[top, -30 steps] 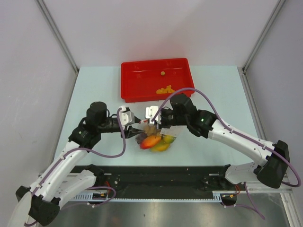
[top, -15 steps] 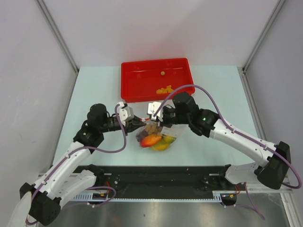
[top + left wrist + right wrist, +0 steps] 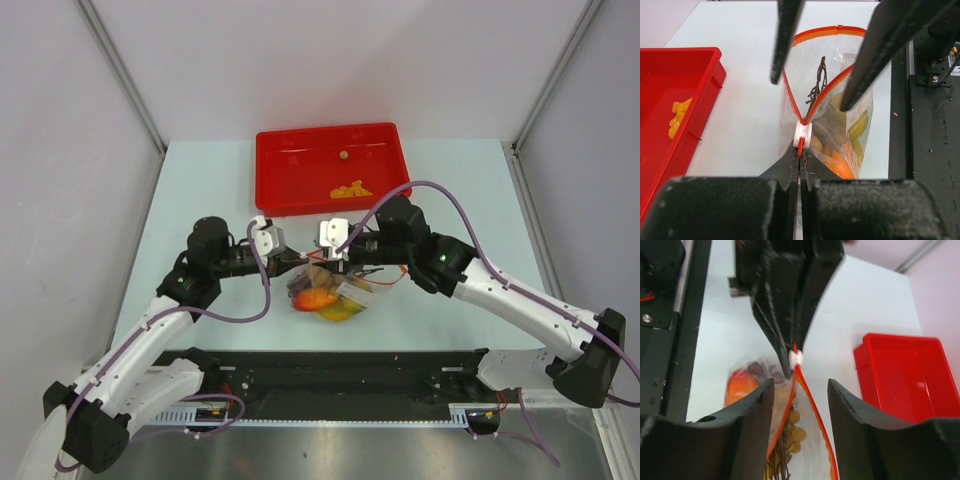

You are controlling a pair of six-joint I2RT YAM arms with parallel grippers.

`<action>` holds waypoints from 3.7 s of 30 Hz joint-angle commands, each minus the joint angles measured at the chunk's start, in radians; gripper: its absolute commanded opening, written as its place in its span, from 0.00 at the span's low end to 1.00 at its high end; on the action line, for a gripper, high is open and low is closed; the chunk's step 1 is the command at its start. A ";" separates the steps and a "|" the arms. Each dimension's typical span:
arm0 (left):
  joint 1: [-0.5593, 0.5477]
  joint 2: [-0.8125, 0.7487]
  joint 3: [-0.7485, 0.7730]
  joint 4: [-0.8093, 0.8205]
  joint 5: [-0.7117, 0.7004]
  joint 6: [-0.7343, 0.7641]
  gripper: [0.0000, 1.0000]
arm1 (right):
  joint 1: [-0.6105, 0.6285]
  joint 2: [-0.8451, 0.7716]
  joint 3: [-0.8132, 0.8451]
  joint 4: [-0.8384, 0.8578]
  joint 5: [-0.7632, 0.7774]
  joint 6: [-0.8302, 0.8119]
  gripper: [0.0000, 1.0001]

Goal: Place the food in the zip-top bag and seal the zipper
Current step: Zip the zipper food storage bag at the center of the board, then place the zipper food storage bag at the center of the board.

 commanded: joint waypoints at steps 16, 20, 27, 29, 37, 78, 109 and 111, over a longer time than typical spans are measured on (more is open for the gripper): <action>-0.026 -0.022 0.083 -0.060 0.033 0.090 0.00 | 0.067 0.061 0.028 0.157 0.005 -0.029 0.45; -0.029 -0.031 0.081 -0.066 0.028 0.093 0.00 | 0.061 0.070 0.028 0.146 -0.002 -0.038 0.25; -0.023 -0.060 0.069 -0.020 0.011 0.027 0.00 | 0.022 0.062 0.028 0.075 -0.009 -0.040 0.07; -0.021 -0.071 0.064 -0.003 0.011 0.010 0.00 | -0.004 0.061 0.028 0.048 -0.009 -0.030 0.06; -0.020 -0.099 0.067 -0.008 -0.001 -0.013 0.00 | -0.065 0.042 0.028 -0.020 -0.039 -0.033 0.02; 0.089 -0.094 0.147 -0.073 -0.168 -0.071 0.00 | -0.581 -0.224 -0.066 -0.581 -0.159 -0.311 0.00; 0.076 0.329 0.089 -0.018 -0.400 -0.231 0.17 | -0.455 0.108 -0.081 -0.173 0.171 -0.126 0.25; 0.080 0.323 0.119 -0.044 -0.365 -0.242 0.52 | -0.452 0.099 -0.080 -0.172 0.162 -0.103 0.45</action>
